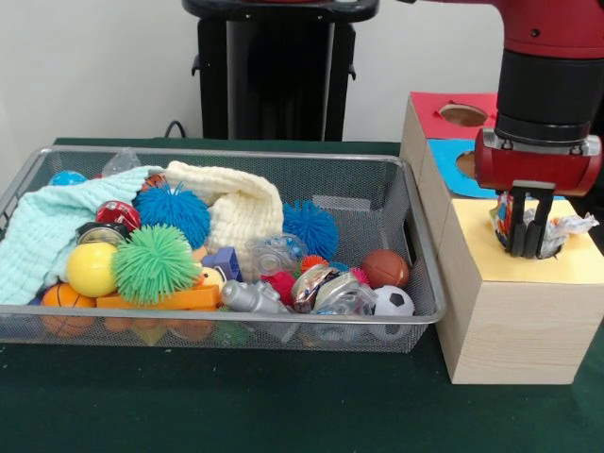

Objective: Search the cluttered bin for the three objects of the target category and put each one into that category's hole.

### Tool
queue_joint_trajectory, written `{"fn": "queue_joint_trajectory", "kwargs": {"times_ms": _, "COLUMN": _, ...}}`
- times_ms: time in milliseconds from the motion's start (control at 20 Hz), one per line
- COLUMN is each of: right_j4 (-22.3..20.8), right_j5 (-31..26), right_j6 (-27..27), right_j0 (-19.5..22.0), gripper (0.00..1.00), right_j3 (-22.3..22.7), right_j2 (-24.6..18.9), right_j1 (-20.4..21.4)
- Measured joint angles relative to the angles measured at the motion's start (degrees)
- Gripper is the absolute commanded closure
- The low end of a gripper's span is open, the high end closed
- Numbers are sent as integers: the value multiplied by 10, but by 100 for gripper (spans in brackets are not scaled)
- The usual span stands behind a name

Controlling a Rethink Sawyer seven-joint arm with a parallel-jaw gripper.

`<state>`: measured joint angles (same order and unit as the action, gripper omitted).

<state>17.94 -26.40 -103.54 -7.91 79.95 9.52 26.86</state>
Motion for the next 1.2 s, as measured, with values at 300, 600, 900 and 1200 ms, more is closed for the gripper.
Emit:
{"fn": "queue_joint_trajectory", "kwargs": {"times_ms": 300, "right_j4": 0, "right_j5": 0, "right_j6": 0, "right_j0": 0, "gripper": 100, "right_j3": 4, "right_j2": 0, "right_j1": 2}}
{"fn": "queue_joint_trajectory", "kwargs": {"times_ms": 600, "right_j4": 0, "right_j5": 0, "right_j6": 0, "right_j0": -1, "gripper": 100, "right_j3": 18, "right_j2": -1, "right_j1": 8}}
{"fn": "queue_joint_trajectory", "kwargs": {"times_ms": 900, "right_j4": 0, "right_j5": 0, "right_j6": 0, "right_j0": -3, "gripper": 100, "right_j3": 40, "right_j2": -1, "right_j1": 19}}
{"fn": "queue_joint_trajectory", "kwargs": {"times_ms": 1200, "right_j4": 0, "right_j5": 0, "right_j6": 0, "right_j0": -6, "gripper": 100, "right_j3": 44, "right_j2": -1, "right_j1": 25}}
